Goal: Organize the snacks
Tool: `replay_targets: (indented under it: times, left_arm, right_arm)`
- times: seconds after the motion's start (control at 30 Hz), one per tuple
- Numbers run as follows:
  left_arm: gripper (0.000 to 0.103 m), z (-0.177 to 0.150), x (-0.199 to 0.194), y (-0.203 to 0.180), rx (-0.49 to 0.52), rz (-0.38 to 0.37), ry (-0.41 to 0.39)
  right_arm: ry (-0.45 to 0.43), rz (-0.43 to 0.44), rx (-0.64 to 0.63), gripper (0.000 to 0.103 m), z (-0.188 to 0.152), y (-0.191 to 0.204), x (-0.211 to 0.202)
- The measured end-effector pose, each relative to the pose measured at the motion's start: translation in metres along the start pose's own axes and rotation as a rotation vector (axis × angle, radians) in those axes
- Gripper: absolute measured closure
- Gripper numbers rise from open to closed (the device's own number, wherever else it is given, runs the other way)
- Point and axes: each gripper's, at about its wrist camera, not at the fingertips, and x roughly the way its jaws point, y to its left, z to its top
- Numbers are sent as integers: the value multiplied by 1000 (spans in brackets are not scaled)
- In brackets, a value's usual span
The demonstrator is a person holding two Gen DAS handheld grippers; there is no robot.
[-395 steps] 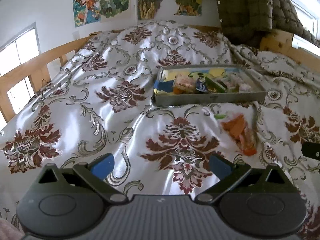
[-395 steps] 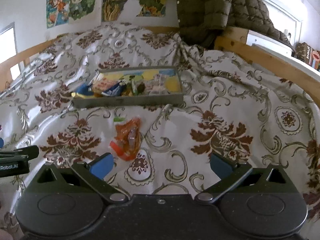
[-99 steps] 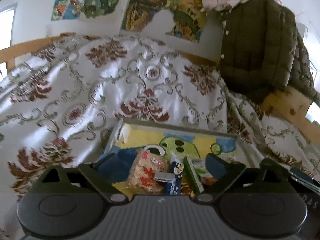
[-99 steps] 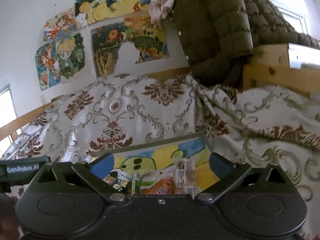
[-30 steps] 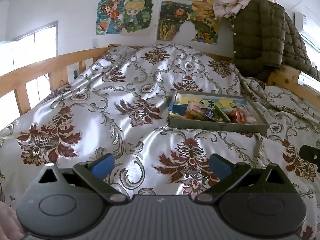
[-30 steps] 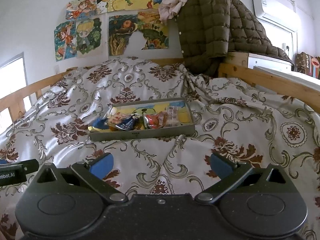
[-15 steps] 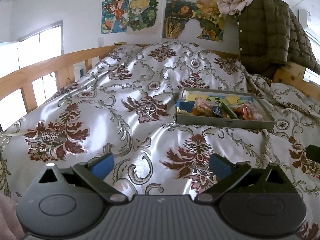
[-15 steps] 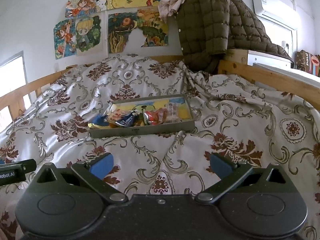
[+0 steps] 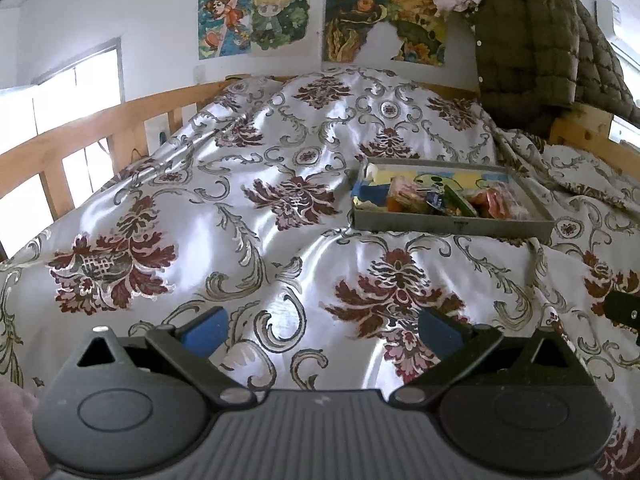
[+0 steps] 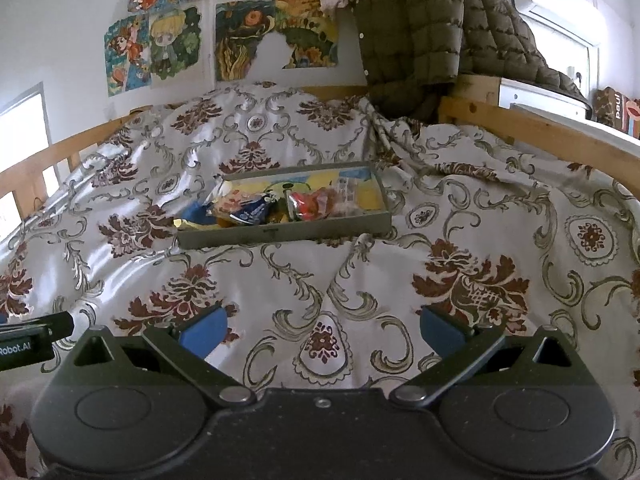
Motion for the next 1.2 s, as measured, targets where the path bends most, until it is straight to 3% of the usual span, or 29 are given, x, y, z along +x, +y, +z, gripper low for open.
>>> replay_targets:
  times: [1.2]
  left_arm:
    - [0, -1, 2, 3, 2, 3, 3]
  right_arm:
    - [5, 2, -7, 1, 0, 2, 1]
